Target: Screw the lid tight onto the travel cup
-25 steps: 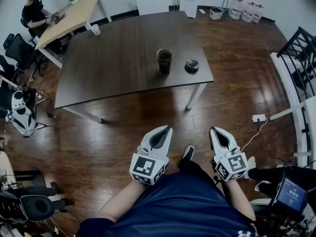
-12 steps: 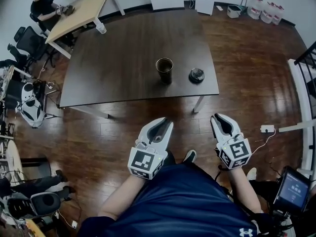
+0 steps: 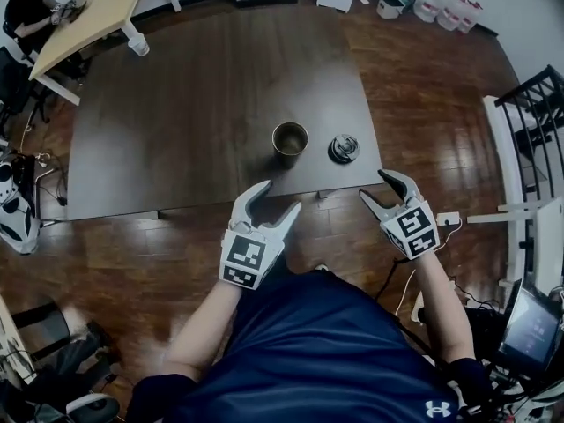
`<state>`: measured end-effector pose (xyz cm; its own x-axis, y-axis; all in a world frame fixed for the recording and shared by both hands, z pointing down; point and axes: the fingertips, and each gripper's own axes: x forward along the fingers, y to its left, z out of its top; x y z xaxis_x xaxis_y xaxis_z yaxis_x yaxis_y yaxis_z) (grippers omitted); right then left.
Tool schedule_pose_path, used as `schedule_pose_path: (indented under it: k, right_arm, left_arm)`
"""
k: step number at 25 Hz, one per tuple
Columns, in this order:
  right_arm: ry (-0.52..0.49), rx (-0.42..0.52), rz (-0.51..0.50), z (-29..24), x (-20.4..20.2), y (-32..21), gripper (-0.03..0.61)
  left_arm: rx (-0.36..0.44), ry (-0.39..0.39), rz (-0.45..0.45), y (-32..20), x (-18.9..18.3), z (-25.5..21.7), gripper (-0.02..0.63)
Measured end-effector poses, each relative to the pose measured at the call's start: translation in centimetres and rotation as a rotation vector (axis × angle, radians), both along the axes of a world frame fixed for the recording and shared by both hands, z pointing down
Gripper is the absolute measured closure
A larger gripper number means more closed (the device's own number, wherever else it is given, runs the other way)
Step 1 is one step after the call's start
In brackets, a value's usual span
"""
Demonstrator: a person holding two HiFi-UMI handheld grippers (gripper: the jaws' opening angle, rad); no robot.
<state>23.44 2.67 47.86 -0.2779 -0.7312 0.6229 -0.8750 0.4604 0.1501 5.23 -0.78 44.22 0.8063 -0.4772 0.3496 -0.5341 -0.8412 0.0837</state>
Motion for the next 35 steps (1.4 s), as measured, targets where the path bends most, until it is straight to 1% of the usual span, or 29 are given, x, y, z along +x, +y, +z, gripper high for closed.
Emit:
schedule_pose_path:
  k: [2,5,8,11,15,18,22,27,33,35]
  right_arm:
    - [0.081,-0.064,-0.033,1.5,0.7,-2.8,0.315]
    - [0.158,-0.185,-0.086,3.3,1.7,-6.1,0.287]
    - [0.234,-0.306,-0.187,5.9,2.1,-8.1,0.281]
    - [0.302,-0.405,-0.29,9.9,2.8,-9.5,0.267]
    - [0.34,-0.506,-0.367,13.8,3.0,-10.8,0.244]
    - [0.373,-0.55,-0.417,14.9,3.0,-11.3,0.242]
    - [0.378,-0.6,-0.423,15.6,3.4,-11.4,0.242]
    - [0.357,-0.65,-0.416,16.6,3.1,-11.6,0.245]
    - [0.378,-0.744,-0.44,17.7,4.1,-11.5,0.235]
    - [0.384,-0.766,-0.453,17.7,3.9,-11.5,0.233]
  left_arm:
    - [-0.02,-0.031,0.038,-2.1,-0.3,1.4,0.33]
    - [-0.057,-0.058,0.08,-4.0,0.0,2.9,0.315]
    - [-0.09,-0.078,0.093,-5.0,0.5,4.0,0.313]
    - [-0.108,-0.091,0.067,-5.8,0.5,4.4,0.313]
    - [-0.137,-0.087,-0.006,-6.5,-0.6,4.6,0.313]
    - [-0.16,-0.081,-0.05,-6.6,-1.2,4.7,0.313]
    - [-0.178,-0.074,-0.083,-6.9,-1.4,5.1,0.314]
    - [-0.18,-0.047,-0.09,-8.1,-1.1,5.5,0.316]
    - [-0.206,-0.032,-0.092,-8.5,-0.9,6.0,0.327]
    - [-0.215,-0.034,-0.094,-8.5,-1.0,6.4,0.33]
